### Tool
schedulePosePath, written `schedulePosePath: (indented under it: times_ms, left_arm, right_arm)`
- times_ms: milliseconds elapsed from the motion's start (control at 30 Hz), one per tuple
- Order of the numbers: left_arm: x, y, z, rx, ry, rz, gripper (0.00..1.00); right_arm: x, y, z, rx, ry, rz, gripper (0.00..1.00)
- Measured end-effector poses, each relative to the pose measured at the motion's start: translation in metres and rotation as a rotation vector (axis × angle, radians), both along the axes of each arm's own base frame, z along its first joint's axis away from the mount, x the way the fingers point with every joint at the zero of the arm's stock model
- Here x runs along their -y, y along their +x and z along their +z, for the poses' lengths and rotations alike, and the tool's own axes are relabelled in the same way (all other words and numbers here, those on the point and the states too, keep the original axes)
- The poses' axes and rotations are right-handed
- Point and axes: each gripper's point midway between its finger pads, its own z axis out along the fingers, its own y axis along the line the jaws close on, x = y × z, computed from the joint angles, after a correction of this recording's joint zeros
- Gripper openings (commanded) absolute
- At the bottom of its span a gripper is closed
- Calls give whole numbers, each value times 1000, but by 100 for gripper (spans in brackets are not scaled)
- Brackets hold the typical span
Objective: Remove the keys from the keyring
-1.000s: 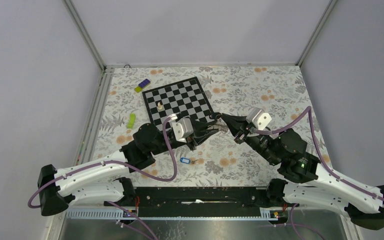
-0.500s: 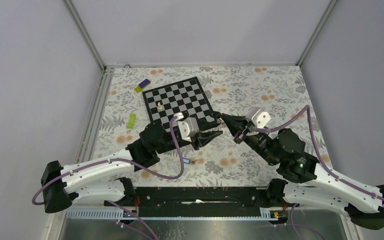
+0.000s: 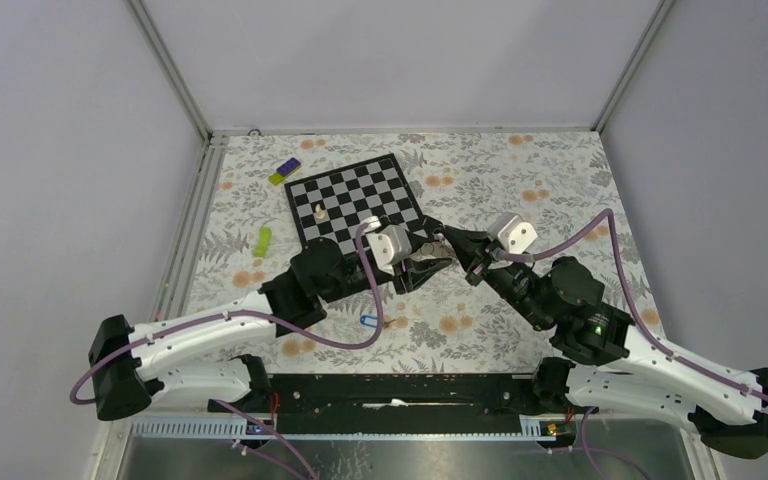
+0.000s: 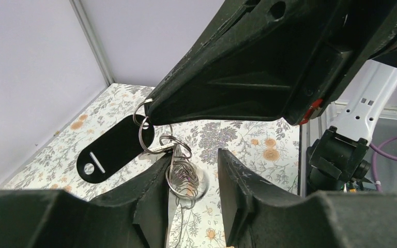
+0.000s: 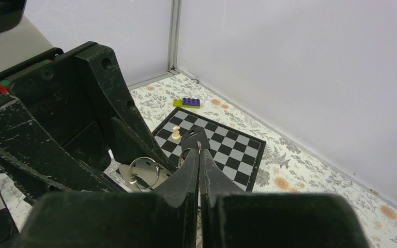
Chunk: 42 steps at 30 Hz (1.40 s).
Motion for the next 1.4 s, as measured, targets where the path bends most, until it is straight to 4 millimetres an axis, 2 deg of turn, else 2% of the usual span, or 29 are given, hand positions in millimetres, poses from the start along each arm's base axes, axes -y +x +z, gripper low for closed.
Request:
schedulePosePath:
  times_ms: [200,867,1067,1167,1400]
  left_arm:
    - [2,6,-3,-10,14,25,34]
    - [4,21,-11,-22,46,97,34]
    - [4,23,-10,-14,48,105,11]
    - [3,24,-10,-9,51,109,9]
    - [5,20,-10,5,53,85,10]
  right_arm:
    - [0,2,-5,-7,-10,-12,0]
    - [-2,-3,-6,-21,15,18,0]
    - [-2,-4,-7,-24,21,27,0]
    - [-2,-5,-7,-24,22,27,0]
    - [4,-5,-6,-17,38,17,0]
